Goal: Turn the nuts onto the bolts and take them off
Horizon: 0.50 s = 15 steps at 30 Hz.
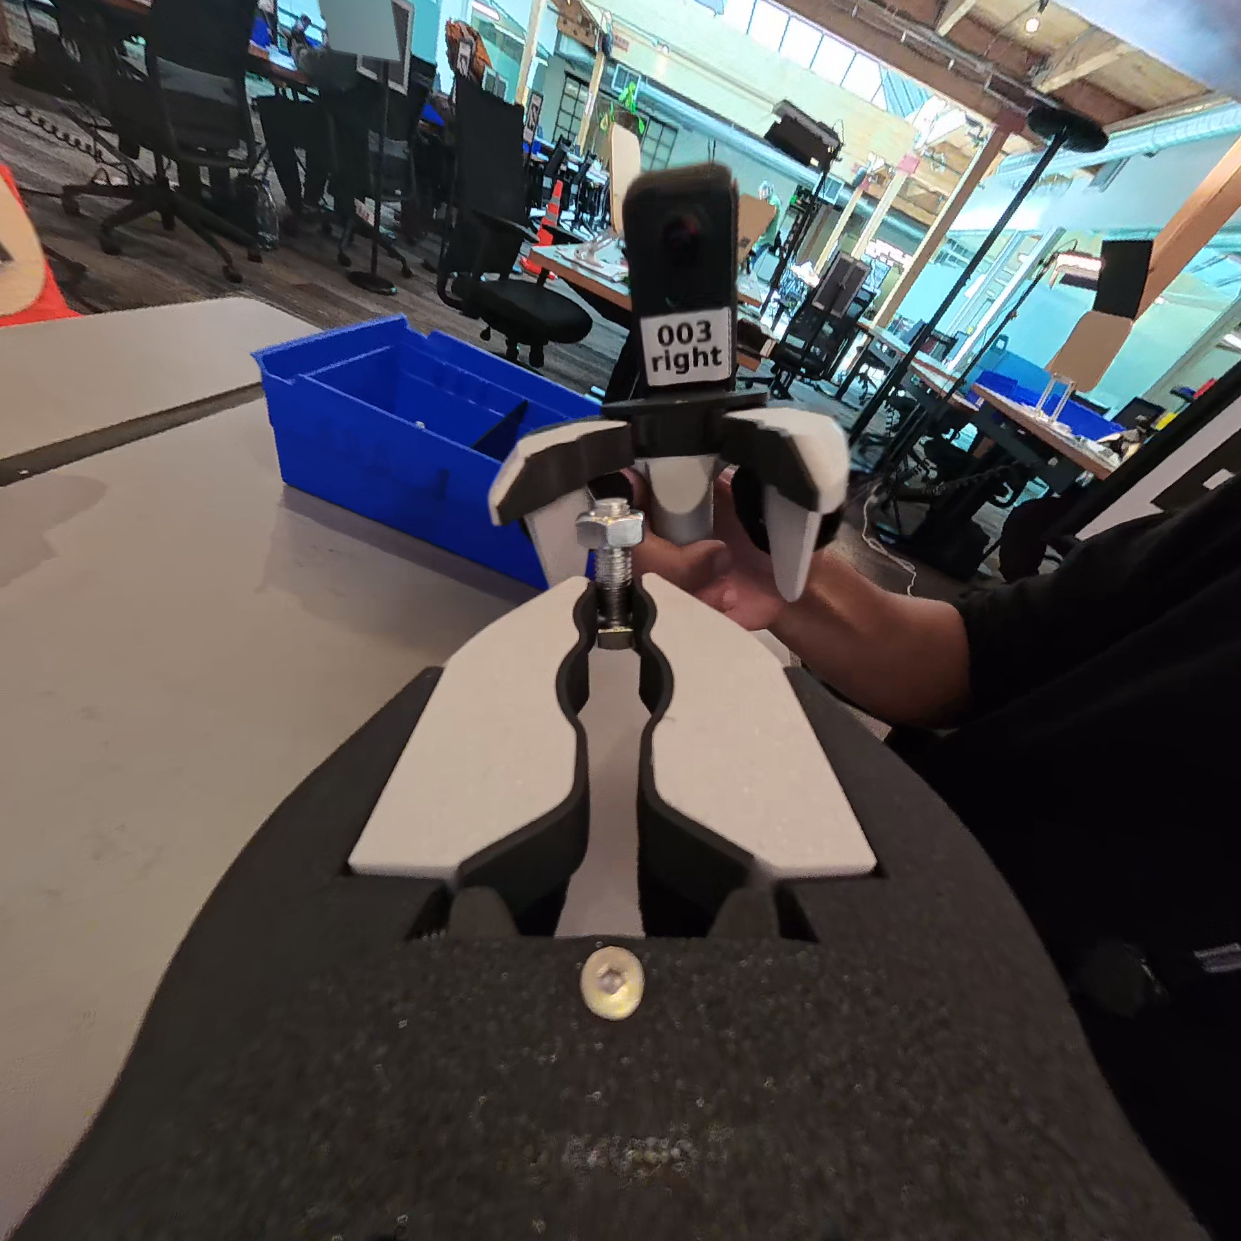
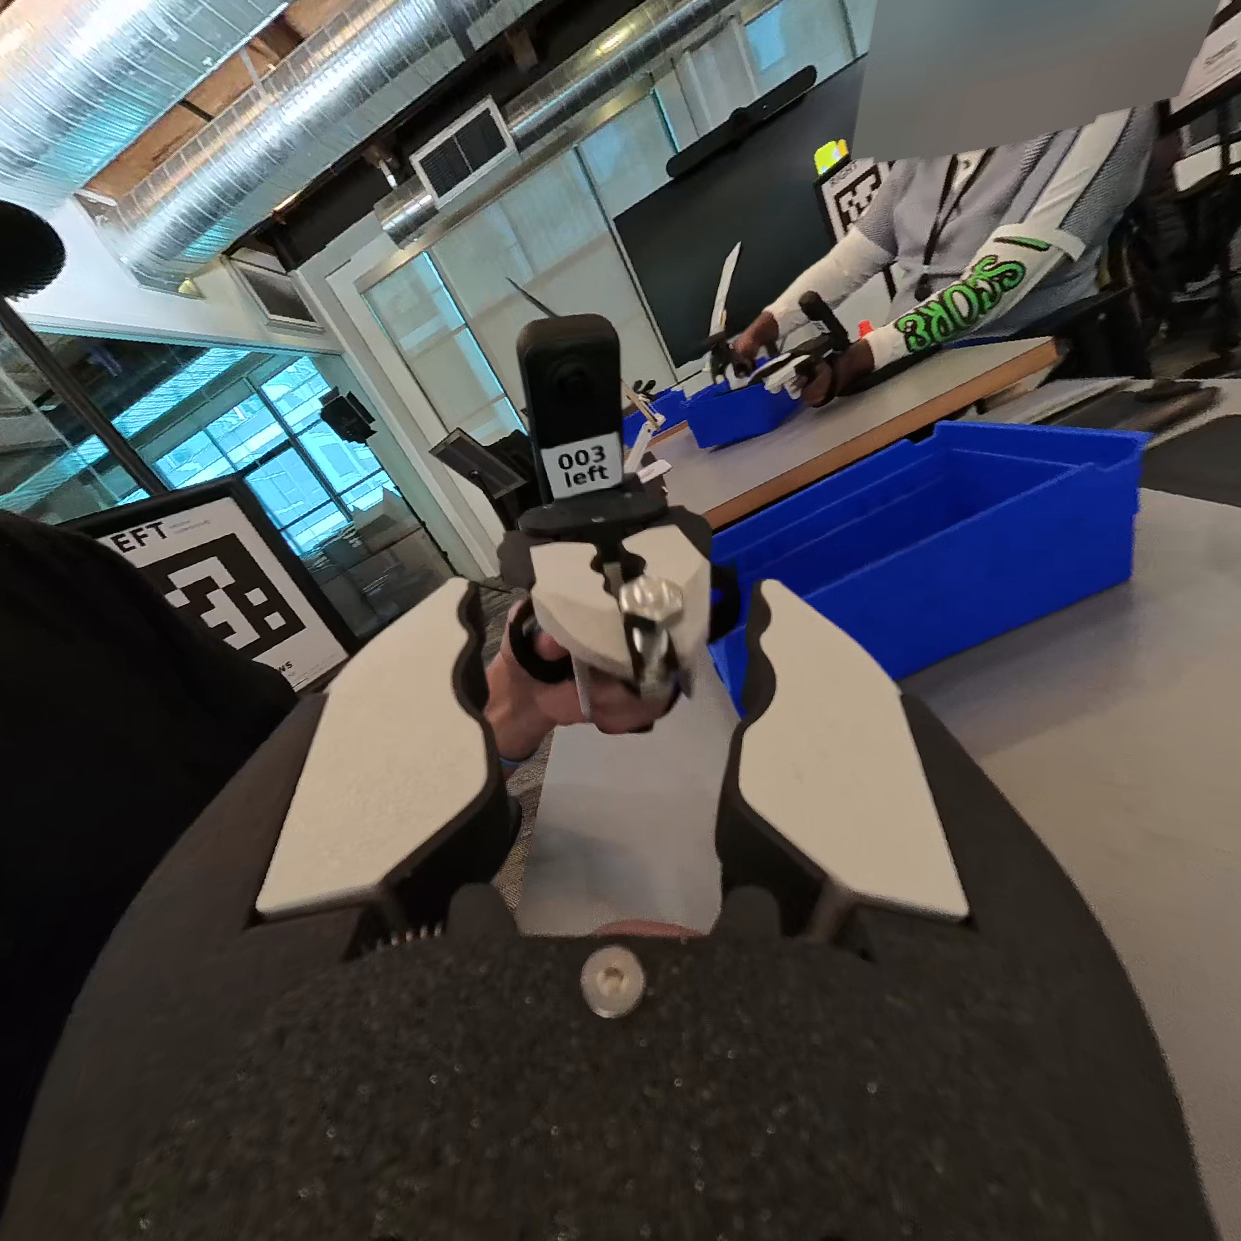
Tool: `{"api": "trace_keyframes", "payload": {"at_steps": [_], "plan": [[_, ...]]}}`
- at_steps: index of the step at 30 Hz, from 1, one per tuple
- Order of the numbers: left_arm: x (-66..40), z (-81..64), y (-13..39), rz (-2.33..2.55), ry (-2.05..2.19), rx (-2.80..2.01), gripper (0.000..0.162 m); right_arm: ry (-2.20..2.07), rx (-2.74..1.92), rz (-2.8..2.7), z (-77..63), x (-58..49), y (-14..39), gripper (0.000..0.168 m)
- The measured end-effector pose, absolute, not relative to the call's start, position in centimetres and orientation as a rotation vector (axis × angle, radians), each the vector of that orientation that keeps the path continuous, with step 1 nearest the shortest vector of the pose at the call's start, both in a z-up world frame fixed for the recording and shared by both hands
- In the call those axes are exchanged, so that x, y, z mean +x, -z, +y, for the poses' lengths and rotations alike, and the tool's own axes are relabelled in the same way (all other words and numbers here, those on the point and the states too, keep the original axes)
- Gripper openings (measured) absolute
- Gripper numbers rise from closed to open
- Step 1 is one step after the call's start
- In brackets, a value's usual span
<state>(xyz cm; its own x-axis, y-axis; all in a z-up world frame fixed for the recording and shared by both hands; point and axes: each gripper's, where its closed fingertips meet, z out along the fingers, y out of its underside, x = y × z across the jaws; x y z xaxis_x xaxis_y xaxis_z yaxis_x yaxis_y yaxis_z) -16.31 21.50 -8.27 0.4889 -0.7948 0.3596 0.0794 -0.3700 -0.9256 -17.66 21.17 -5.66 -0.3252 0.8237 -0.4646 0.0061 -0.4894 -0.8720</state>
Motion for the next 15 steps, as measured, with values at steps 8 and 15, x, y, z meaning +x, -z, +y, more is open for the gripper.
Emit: {"api": "trace_keyframes", "payload": {"at_steps": [8, 15], "plan": [[-16.1, 21.9, 8.9, 0.593, 1.104, -1.701, 0.008, -1.897, -1.328, -1.155, 18.7, -19.1, 5.9, 0.088], [-16.1, 21.6, 8.9, 0.629, 1.037, -1.719, 0.008, -1.836, -1.362, -1.106, 21.5, -17.5, 6.0, 0.081]]}}
